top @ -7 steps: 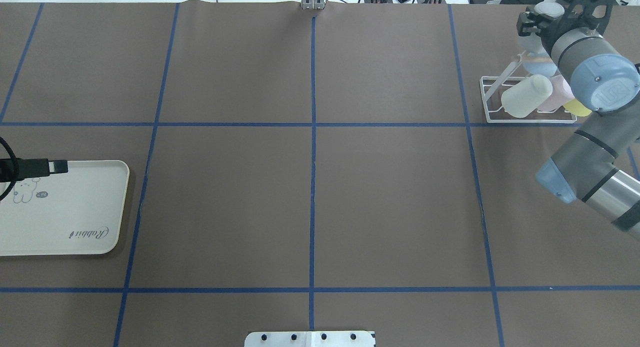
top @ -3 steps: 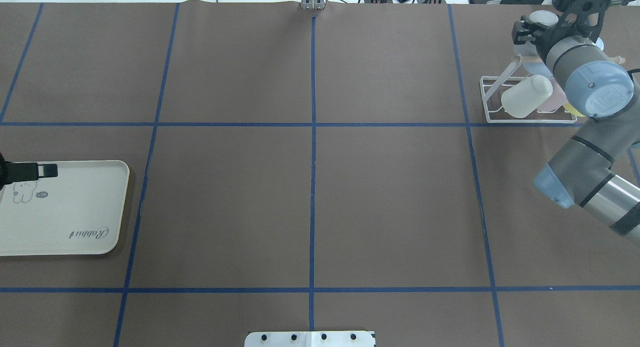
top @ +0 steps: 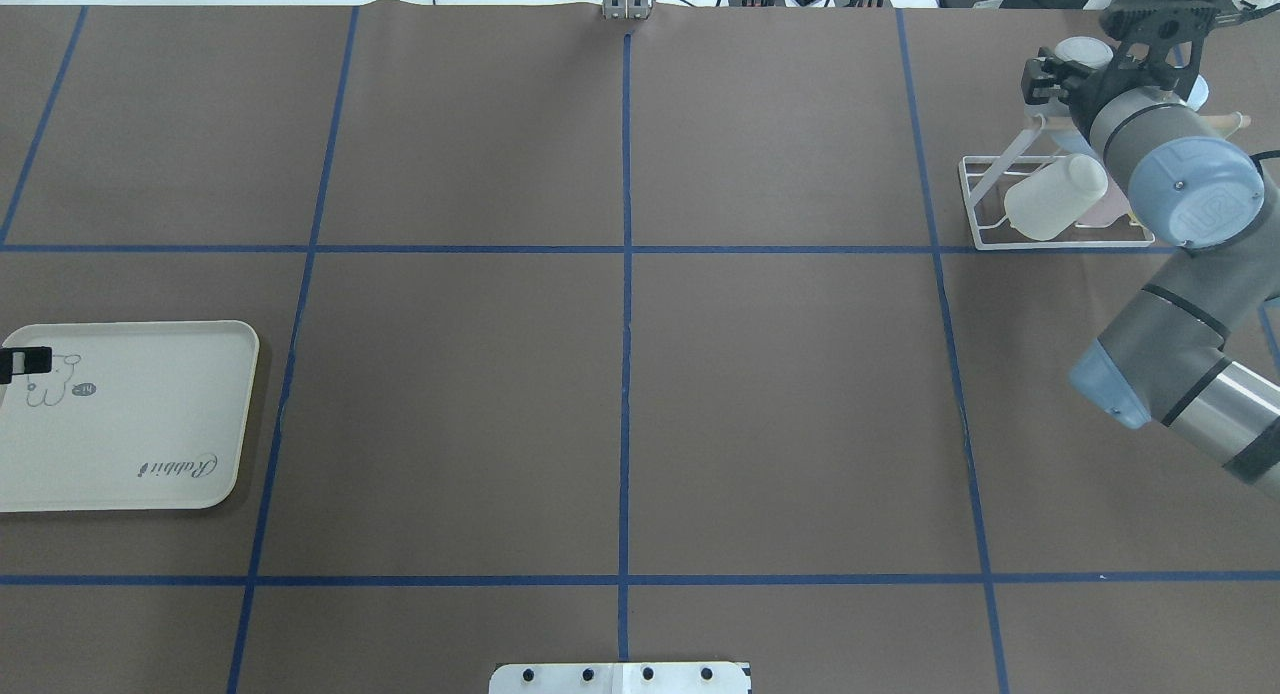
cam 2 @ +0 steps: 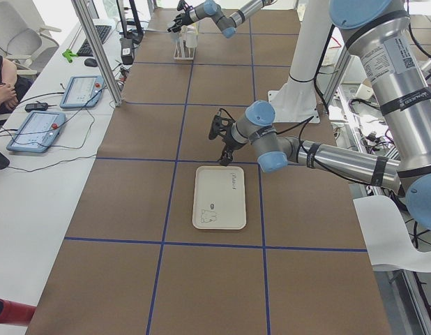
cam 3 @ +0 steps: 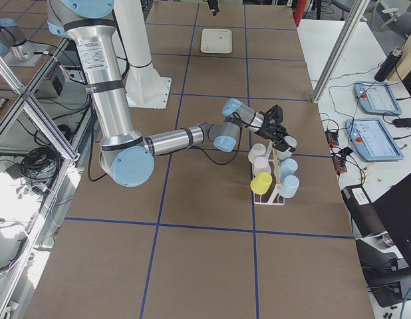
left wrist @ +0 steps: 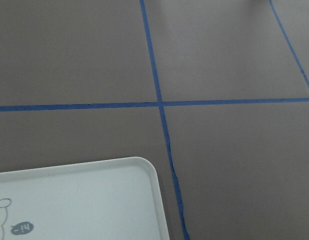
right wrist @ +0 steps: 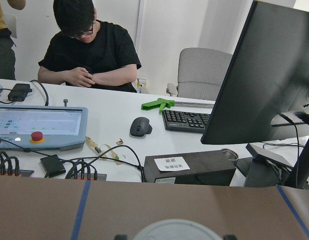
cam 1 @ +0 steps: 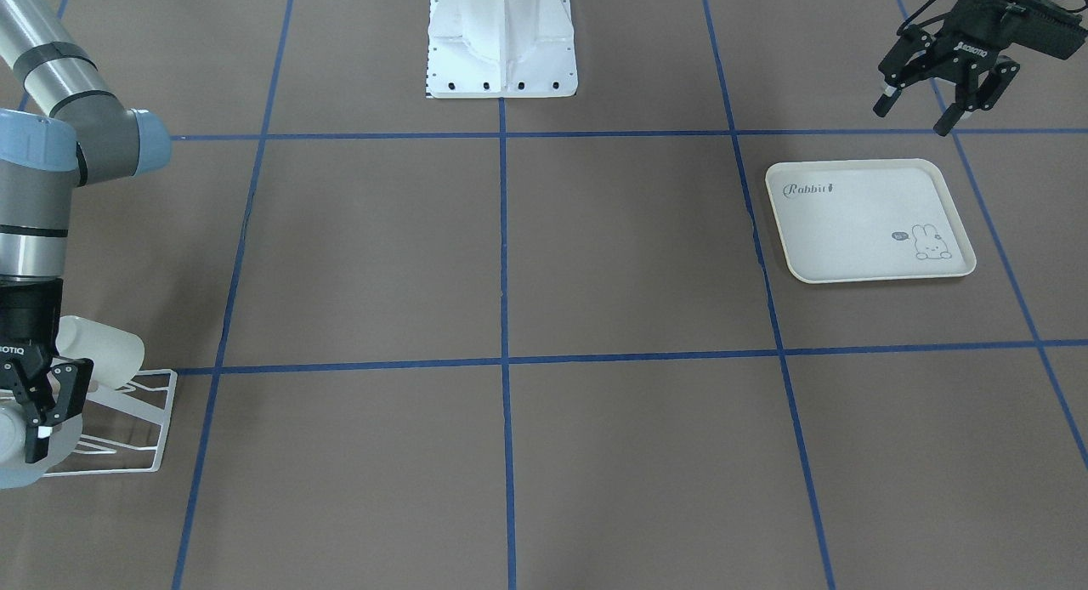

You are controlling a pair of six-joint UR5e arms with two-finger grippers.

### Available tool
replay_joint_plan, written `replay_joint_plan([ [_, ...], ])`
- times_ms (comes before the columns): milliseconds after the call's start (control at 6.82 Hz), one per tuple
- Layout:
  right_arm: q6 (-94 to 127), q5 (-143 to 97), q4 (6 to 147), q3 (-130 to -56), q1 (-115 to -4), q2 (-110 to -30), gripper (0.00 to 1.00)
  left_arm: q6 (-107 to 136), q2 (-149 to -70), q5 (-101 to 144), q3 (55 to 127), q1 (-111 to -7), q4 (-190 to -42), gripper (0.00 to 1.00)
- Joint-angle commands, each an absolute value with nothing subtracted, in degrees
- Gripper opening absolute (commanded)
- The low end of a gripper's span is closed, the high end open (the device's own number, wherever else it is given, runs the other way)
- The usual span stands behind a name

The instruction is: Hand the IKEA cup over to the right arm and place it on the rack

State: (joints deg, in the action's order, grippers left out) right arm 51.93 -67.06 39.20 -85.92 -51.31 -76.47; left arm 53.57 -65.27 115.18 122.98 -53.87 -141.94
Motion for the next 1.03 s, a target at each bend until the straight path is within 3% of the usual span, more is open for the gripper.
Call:
replay_joint_plan([
  [0, 51.60, -67.76, 39.29, -85.95, -50.98, -76.90, 1.00, 52.82, -65.13, 115.31, 122.17, -55.80, -141.94, 1.00],
  [440, 47.04, -79.84, 40.68, -86.13, -56.13, -74.72, 1.00, 51.60, -65.21, 115.05, 122.17, -58.35, -142.03, 1.00],
  [880, 37.31, -106.96, 53.30, -86.57, -72.37, -69.54, 1.00, 45.20, -65.30, 115.75, 120.42, -63.17, -141.86, 1.00],
])
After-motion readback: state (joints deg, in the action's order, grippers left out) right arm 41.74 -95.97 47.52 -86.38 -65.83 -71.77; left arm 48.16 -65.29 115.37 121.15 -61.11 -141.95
